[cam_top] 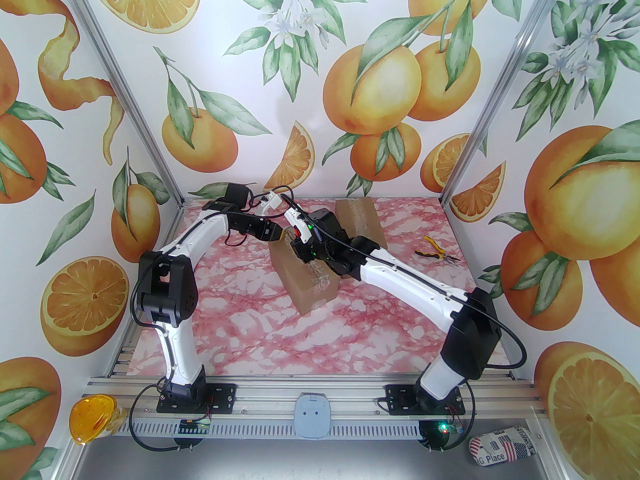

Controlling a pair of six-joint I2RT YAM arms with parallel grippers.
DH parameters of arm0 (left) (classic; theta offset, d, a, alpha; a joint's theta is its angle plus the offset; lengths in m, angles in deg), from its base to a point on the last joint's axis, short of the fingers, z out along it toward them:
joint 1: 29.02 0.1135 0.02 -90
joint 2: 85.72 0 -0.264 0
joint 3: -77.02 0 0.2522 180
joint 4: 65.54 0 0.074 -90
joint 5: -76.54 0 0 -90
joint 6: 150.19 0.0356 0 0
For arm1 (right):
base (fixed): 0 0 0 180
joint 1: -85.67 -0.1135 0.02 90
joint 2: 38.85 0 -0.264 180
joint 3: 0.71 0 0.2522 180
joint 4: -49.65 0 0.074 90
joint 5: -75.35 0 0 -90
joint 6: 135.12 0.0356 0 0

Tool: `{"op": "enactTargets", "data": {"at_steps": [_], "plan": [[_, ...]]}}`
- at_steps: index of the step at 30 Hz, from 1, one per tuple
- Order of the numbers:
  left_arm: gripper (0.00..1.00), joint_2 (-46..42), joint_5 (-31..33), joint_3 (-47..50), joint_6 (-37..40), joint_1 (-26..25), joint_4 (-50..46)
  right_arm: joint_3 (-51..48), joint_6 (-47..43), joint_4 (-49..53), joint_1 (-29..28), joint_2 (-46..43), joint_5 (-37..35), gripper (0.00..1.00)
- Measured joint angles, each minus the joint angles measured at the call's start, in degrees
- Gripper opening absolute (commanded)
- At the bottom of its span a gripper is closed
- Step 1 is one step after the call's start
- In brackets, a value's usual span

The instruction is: Unpack the express box

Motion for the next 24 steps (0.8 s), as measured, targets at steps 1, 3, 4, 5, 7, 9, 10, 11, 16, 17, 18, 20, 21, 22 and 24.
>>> {"op": "enactTargets", "data": {"at_steps": [1, 3, 4, 5, 7, 9, 10, 11, 16, 17, 18, 20, 21, 22, 24], "plan": [[0.22, -0.02, -0.07, 0.11, 0.09, 0.0, 0.13, 0.0, -0.17, 0.17, 0.04, 0.0, -0.04, 0.0], [0.18, -0.02, -0.33, 0.37, 0.28, 0.0, 0.42, 0.0, -0.39, 0.39, 0.11, 0.0, -0.26, 0.0], [0.17, -0.02, -0.35, 0.44, 0.31, 0.0, 0.5, 0.0, -0.42, 0.39, 0.11, 0.0, -0.39, 0.0], [0.16, -0.02, -0.35, 0.48, 0.28, 0.0, 0.61, 0.0, -0.44, 0.39, 0.11, 0.0, -0.46, 0.0], [0.14, -0.02, -0.33, 0.55, 0.28, 0.0, 0.87, 0.0, -0.44, 0.44, 0.11, 0.0, -0.61, 0.0], [0.11, -0.02, -0.31, 0.57, 0.26, 0.0, 0.94, 0.0, -0.46, 0.48, 0.11, 0.0, -0.87, 0.0], [0.1, -0.02, -0.28, 0.57, 0.26, 0.0, 0.96, 0.0, -0.55, 0.57, 0.09, 0.0, -1.03, 0.0], [0.09, -0.02, -0.24, 0.57, 0.26, -0.02, 0.94, 0.0, -0.59, 0.66, 0.04, 0.0, -1.11, 0.0], [0.04, -0.02, 0.11, 0.55, -0.46, 0.0, 0.92, 0.0, -0.81, 1.14, -0.17, -0.07, -2.58, 0.0], [0.03, -0.02, 0.24, 0.52, -0.63, 0.0, 0.92, -0.02, -0.9, 1.29, -0.28, -0.13, -2.95, 0.0], [0.02, -0.02, 0.33, 0.5, -0.72, -0.02, 0.9, -0.09, -0.98, 1.33, -0.37, -0.26, -3.28, 0.0], [0.01, -0.02, 0.33, 0.5, -1.11, -0.02, 0.83, -0.55, -0.98, 1.33, -0.48, -0.76, -3.93, 0.0], [0.01, -0.02, 0.33, 0.5, -1.33, -0.07, 0.83, -0.81, -1.01, 1.27, -0.5, -0.98, -4.17, 0.0], [0.0, -0.04, 0.28, 0.52, -1.6, -0.09, 0.76, -1.31, -0.98, 1.11, -0.57, -1.44, -4.52, 0.0], [0.0, -0.07, 0.2, 0.5, -1.84, -0.22, 0.48, -2.73, -0.96, 0.42, -0.68, -2.49, -4.74, 0.0]]}}
